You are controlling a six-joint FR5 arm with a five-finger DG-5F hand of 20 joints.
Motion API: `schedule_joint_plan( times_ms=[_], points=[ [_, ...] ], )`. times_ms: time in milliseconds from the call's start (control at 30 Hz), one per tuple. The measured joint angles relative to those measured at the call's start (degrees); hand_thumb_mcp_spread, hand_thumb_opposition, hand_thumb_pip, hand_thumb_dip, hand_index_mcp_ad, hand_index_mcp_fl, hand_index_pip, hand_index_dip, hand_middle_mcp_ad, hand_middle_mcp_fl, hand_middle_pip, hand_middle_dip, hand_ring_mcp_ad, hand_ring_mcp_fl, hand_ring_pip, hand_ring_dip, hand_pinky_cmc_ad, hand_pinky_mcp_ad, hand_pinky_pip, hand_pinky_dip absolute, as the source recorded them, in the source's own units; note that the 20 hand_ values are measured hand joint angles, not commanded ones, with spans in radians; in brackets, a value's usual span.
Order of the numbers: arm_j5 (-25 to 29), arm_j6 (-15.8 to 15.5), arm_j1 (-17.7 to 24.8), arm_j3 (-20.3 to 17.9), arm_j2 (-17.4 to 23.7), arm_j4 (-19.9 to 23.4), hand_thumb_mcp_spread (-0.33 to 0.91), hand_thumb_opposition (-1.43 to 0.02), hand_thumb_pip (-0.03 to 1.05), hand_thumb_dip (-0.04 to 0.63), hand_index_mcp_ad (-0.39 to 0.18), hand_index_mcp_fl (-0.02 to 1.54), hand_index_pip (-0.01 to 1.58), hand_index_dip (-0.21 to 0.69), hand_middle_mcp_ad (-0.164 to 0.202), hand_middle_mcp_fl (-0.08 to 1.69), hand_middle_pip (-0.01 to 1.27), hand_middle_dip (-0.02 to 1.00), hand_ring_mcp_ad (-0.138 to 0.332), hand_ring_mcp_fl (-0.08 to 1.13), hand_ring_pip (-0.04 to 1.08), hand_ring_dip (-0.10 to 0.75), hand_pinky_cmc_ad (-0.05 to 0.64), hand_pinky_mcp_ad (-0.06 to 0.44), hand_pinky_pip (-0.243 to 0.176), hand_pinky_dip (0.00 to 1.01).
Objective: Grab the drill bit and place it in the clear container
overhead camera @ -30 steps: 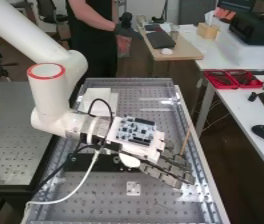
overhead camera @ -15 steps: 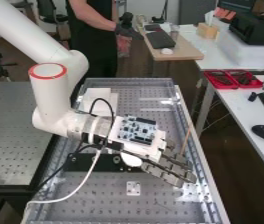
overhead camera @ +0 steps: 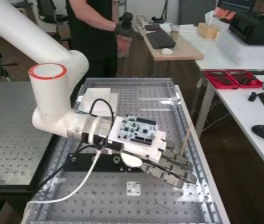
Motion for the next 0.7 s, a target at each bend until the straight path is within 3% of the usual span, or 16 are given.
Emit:
schedule_joint_plan(
  times_ms=[333, 700],
  points=[
    [-0.06, 0.31, 0.16, 0.0, -0.23, 0.33, 0.43, -0.84, 0.75, 0.318, -0.072, 0.36, 1.41, 0.232, 0.052, 0.25, 0.13, 0.24, 0.173, 0.03, 0.09, 0.019, 0.265, 0.131, -0.044, 0.18],
    [-0.15, 0.1, 0.36, 0.41, -0.57, 0.17, 0.48, -0.9, 0.66, 0.302, -0.087, 0.45, 1.45, 0.223, 0.052, 0.29, 0.14, 0.24, 0.171, 0.05, 0.09, 0.023, 0.265, 0.131, -0.042, 0.18]
  ],
)
